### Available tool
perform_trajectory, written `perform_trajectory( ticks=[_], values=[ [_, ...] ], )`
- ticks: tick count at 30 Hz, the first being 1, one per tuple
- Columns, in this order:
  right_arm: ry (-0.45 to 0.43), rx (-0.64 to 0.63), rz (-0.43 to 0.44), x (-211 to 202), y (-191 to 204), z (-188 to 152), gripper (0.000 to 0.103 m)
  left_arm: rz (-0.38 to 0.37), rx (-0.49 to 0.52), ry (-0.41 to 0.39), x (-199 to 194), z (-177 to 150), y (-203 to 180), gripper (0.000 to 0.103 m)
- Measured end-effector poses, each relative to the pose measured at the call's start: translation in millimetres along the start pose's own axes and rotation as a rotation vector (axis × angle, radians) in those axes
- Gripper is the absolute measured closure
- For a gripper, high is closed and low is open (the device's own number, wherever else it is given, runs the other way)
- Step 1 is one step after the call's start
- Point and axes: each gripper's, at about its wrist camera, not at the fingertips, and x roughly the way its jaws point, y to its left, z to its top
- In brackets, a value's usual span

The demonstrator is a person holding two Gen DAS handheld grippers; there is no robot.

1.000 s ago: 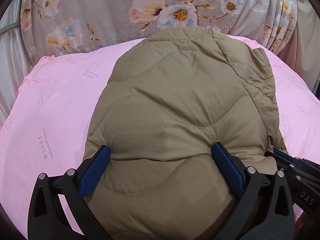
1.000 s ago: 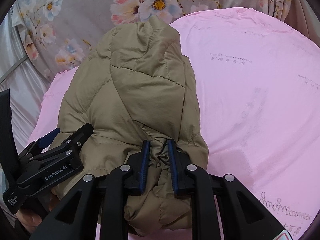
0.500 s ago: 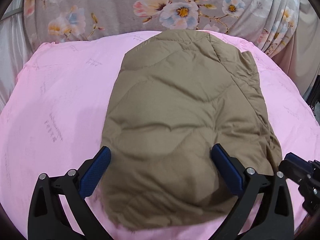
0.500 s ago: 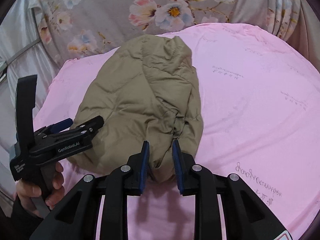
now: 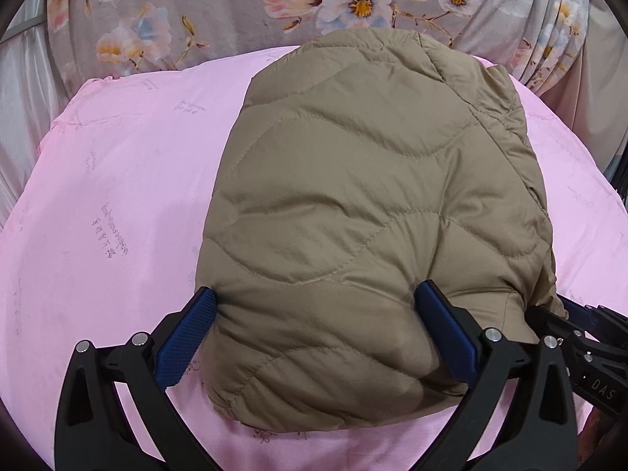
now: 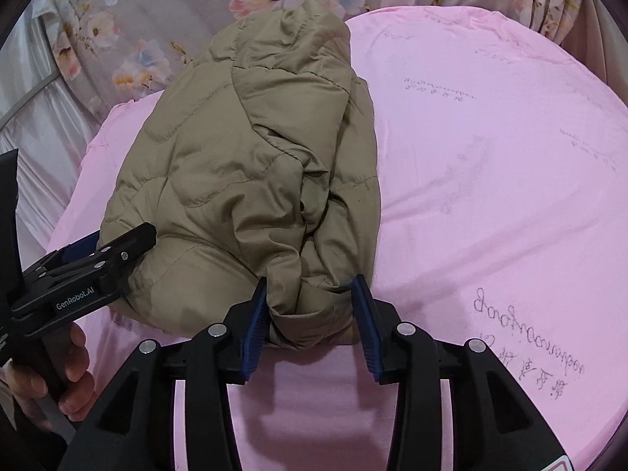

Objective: Fold large clothes

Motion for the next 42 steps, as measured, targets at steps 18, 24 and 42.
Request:
perform_trajectory(
  ticks=[18,24,42],
  values=[
    [-0.028,-0.013,-0.070,-42,-13,27,0.044,-0.055,-0.096,0.012,-21,33,62,0.005],
    [-0.083,0.049,0.029,-39,-15,79,0.039,-0.151,-0.222,0.002,-3,83,108,0.005],
    [0.120,0.304,0.467,89,-40,97,0.005,-0.684,-0.440,0.195,120,74,113,0.005]
  ],
)
